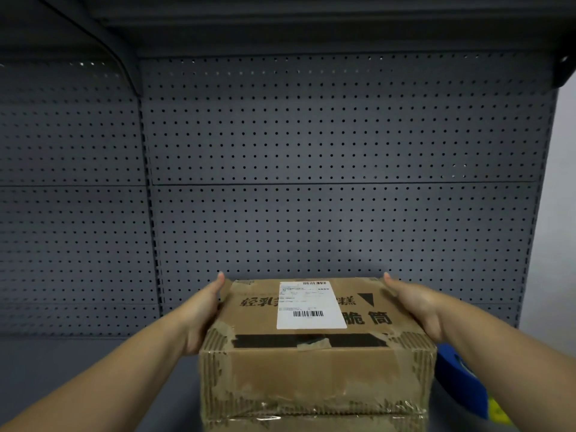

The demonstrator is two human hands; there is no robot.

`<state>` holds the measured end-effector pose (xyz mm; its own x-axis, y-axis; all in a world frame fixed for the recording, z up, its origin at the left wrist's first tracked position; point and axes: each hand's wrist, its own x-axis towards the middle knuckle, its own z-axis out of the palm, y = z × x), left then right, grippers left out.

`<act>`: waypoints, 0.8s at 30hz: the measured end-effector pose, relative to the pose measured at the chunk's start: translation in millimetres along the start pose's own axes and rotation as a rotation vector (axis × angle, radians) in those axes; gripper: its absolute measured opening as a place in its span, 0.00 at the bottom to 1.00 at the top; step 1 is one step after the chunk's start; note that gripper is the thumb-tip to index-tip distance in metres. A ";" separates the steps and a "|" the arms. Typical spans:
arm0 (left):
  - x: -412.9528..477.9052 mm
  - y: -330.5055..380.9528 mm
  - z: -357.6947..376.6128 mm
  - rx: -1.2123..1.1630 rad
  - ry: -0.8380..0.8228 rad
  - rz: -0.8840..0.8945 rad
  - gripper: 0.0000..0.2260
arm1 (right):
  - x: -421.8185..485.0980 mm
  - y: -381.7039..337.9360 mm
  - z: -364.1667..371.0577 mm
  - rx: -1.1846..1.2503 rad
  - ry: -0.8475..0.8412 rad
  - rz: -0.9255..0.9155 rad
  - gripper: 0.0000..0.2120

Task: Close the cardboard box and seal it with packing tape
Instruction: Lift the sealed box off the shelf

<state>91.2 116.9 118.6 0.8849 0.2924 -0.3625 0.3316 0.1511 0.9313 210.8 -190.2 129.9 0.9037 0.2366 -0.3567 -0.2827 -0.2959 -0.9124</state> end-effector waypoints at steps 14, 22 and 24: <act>-101.8 2.6 9.4 0.226 0.411 0.692 0.15 | -110.8 11.0 12.9 0.100 0.148 -0.672 0.08; -72.8 -75.0 -2.7 0.247 0.314 0.616 0.18 | -76.4 73.8 42.5 0.055 0.202 -0.580 0.28; -64.2 -88.6 -0.7 0.256 0.315 0.561 0.18 | -65.4 83.7 47.8 0.012 0.201 -0.517 0.30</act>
<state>4.8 85.5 59.3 0.8211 0.5272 0.2188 -0.0472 -0.3192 0.9465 112.7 -186.2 67.2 0.9689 0.1670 0.1826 0.2117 -0.1773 -0.9611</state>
